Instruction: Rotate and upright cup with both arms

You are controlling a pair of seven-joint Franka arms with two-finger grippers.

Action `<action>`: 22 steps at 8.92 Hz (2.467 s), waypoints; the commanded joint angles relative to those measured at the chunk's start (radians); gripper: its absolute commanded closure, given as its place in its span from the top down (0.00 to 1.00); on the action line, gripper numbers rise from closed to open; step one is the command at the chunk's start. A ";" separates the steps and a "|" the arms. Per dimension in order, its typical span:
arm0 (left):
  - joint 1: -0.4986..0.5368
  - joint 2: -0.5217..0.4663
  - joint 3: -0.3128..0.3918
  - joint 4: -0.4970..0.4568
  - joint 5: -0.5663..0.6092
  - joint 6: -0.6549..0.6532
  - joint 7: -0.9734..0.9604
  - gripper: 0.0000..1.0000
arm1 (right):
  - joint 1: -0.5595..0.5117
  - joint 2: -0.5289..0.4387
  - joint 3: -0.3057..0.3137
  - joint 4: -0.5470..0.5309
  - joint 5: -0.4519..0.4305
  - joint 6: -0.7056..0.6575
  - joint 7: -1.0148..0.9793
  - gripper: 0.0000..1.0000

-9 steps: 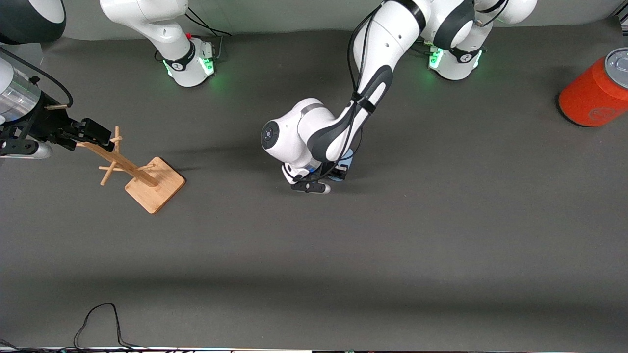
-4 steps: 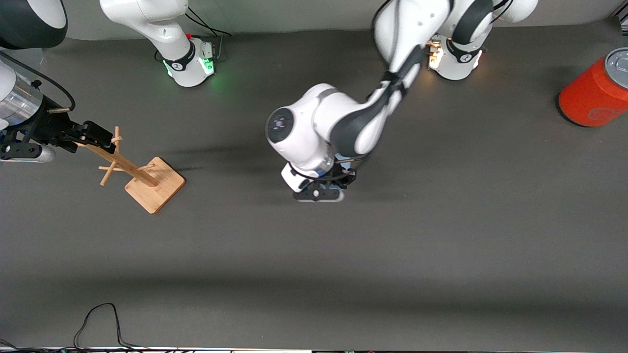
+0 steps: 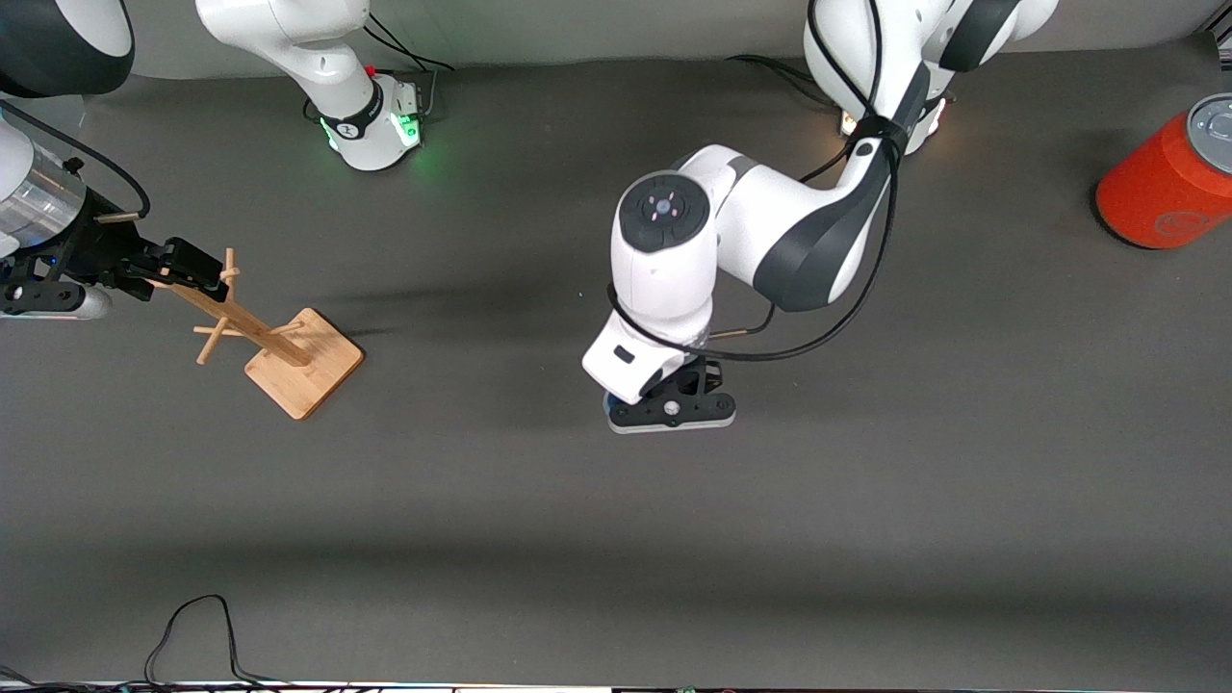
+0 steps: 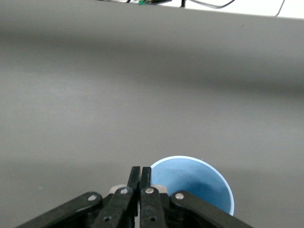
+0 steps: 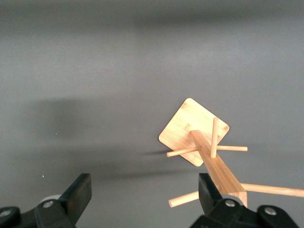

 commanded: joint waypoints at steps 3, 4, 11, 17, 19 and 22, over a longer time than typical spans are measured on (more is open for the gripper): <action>-0.029 -0.345 0.017 -0.864 0.163 0.749 -0.230 0.00 | -0.005 0.012 0.004 0.022 0.008 -0.004 -0.026 1.00; -0.029 -0.339 0.017 -0.915 0.334 0.819 -0.380 0.00 | -0.005 0.012 0.004 0.022 0.008 -0.004 -0.026 1.00; -0.118 -0.223 0.012 -0.923 1.251 0.769 -1.388 0.00 | -0.005 0.015 0.004 0.024 0.008 -0.004 -0.028 1.00; -0.140 -0.253 0.011 -0.913 1.252 0.744 -1.427 1.00 | -0.008 0.016 -0.002 0.014 -0.007 -0.007 -0.029 1.00; -0.164 -0.250 0.005 -0.911 1.223 0.718 -1.435 1.00 | -0.008 0.016 -0.002 0.014 -0.017 -0.007 -0.028 1.00; -0.100 -0.214 0.005 -0.858 1.218 0.735 -1.394 1.00 | -0.005 0.015 -0.002 0.016 -0.017 -0.007 -0.029 1.00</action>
